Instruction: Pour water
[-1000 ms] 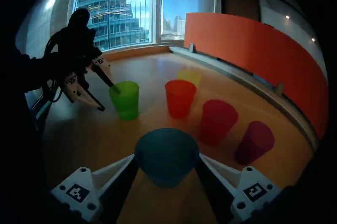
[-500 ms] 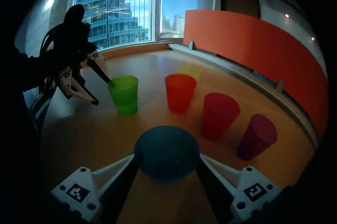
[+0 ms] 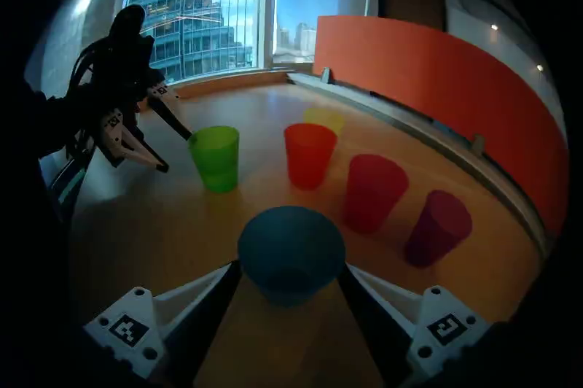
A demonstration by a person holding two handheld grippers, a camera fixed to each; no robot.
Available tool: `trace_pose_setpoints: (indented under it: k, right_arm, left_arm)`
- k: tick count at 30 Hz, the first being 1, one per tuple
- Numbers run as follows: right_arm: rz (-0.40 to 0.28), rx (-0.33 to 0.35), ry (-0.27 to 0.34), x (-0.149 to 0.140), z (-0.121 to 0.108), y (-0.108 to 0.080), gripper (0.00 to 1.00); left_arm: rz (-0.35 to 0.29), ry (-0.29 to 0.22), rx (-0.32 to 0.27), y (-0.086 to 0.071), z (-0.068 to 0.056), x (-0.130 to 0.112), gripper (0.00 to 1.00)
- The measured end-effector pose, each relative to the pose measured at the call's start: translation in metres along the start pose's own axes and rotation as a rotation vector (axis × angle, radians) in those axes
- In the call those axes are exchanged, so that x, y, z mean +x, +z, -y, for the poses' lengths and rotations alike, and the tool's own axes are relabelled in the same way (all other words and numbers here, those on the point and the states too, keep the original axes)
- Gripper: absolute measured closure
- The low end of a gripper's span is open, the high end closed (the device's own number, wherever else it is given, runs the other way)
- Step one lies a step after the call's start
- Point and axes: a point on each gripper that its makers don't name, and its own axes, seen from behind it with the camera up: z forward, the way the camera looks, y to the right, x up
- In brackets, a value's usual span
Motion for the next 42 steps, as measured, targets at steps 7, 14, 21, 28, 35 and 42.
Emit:
trace_pose_setpoints:
  k: [7, 14, 21, 28, 35, 42]
  right_arm:
    - [-0.019, -0.038, 0.008, 0.000, 0.001, -0.018, 0.00]
    - [-0.064, -0.095, 0.038, 0.004, 0.000, -0.042, 0.00]
    - [-0.133, -0.180, 0.100, 0.008, -0.007, -0.069, 0.00]
    - [-0.220, -0.267, 0.171, 0.013, -0.012, -0.094, 0.00]
    - [-0.304, -0.365, 0.225, 0.017, -0.022, -0.121, 0.00]
    - [-0.364, -0.454, 0.241, 0.025, -0.029, -0.145, 0.00]
  left_arm:
    - [-0.042, -0.026, 0.030, -0.014, 0.000, 0.006, 0.15]
    - [-0.119, -0.061, 0.082, -0.033, 0.002, 0.018, 0.15]
    - [-0.230, -0.113, 0.169, -0.055, 0.015, 0.036, 0.15]
    - [-0.341, -0.199, 0.225, -0.080, 0.027, 0.047, 0.15]
    - [-0.441, -0.269, 0.295, -0.104, 0.041, 0.054, 0.15]
    - [-0.508, -0.297, 0.330, -0.120, 0.043, 0.060, 0.15]
